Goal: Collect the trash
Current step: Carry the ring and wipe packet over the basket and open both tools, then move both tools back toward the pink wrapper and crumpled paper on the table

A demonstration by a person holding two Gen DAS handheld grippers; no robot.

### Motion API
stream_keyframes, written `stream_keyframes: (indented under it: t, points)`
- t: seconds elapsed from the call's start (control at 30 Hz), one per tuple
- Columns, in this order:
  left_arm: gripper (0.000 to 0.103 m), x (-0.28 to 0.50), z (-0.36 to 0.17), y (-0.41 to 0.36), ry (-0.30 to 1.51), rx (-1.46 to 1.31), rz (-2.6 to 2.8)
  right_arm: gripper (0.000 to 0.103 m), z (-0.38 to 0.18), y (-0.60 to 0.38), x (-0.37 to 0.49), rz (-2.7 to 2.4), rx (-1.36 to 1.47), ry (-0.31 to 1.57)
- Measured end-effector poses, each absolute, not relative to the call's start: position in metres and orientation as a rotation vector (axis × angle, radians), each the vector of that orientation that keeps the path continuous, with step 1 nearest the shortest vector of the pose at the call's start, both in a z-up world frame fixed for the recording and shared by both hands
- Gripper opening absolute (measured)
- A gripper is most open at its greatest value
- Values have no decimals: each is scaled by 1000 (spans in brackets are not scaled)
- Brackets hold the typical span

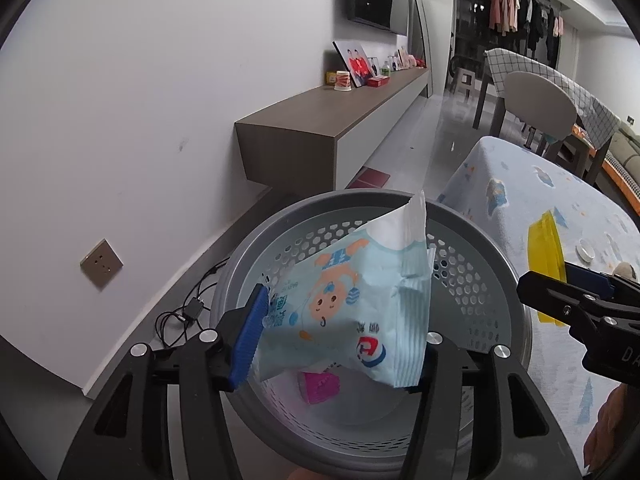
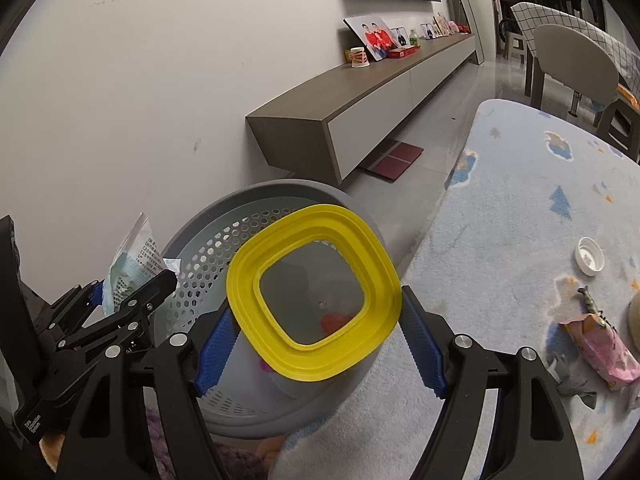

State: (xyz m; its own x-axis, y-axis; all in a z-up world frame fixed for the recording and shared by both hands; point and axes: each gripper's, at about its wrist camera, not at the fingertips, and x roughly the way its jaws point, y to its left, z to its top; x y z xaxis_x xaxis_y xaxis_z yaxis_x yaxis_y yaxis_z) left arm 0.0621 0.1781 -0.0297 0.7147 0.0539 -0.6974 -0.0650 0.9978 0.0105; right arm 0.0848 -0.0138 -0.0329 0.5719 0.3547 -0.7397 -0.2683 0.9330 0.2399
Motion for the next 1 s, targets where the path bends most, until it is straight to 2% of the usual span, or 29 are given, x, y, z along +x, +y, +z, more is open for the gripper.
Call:
stream_keyframes:
  t: [0.07, 0.2, 1.0]
  points:
    - [55, 63, -31, 180, 779, -20, 66, 74, -34, -10, 87, 373, 92, 888]
    - [69, 63, -32, 184, 785, -25, 78, 79, -34, -2, 87, 373, 57, 886]
    - [71, 62, -34, 188, 800, -45, 94, 79, -37, -13, 75, 330, 85, 882]
